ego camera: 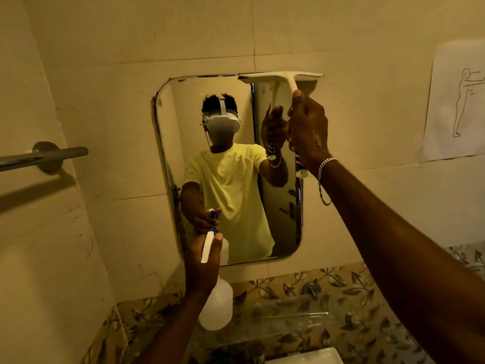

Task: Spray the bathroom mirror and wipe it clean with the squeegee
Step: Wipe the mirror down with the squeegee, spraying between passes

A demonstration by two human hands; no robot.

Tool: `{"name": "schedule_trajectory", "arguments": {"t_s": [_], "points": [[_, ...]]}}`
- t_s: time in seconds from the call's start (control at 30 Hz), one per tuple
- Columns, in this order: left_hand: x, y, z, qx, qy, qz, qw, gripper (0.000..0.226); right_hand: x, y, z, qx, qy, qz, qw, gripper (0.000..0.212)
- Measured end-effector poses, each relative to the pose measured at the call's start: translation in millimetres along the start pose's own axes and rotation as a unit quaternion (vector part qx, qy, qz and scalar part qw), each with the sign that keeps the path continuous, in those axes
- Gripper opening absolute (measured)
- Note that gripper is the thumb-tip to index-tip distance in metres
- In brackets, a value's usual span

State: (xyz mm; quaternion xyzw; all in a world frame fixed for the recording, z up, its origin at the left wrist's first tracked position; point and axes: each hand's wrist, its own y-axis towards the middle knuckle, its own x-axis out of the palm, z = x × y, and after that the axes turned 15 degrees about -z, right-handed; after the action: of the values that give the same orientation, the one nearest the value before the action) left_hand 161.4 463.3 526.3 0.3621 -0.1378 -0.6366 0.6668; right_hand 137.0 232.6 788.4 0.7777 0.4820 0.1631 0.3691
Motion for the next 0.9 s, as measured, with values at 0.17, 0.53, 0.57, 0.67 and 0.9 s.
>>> {"name": "schedule_trajectory", "arguments": {"t_s": [0.17, 0.53, 0.57, 0.67, 0.9], "points": [[3, 3, -5, -0.013, -0.005, -0.001, 1.0, 0.015, 2, -20, 21, -0.01, -0.032, 0.005, 0.999, 0.041], [4, 4, -10, -0.004, -0.006, -0.004, 1.0, 0.016, 30, -212, 175, 0.06, -0.057, -0.011, 0.997, 0.03], [3, 3, -10, -0.004, -0.006, 0.0, 1.0, 0.015, 32, -228, 188, 0.07, -0.057, -0.015, 0.996, 0.031], [0, 1, -10, -0.008, 0.002, 0.01, 1.0, 0.007, 36, -266, 214, 0.106, -0.042, -0.026, 0.993, 0.034], [-5, -4, -6, 0.003, 0.029, 0.016, 0.999, 0.003, 38, -311, 243, 0.198, -0.01, -0.048, 0.979, 0.039]]}}
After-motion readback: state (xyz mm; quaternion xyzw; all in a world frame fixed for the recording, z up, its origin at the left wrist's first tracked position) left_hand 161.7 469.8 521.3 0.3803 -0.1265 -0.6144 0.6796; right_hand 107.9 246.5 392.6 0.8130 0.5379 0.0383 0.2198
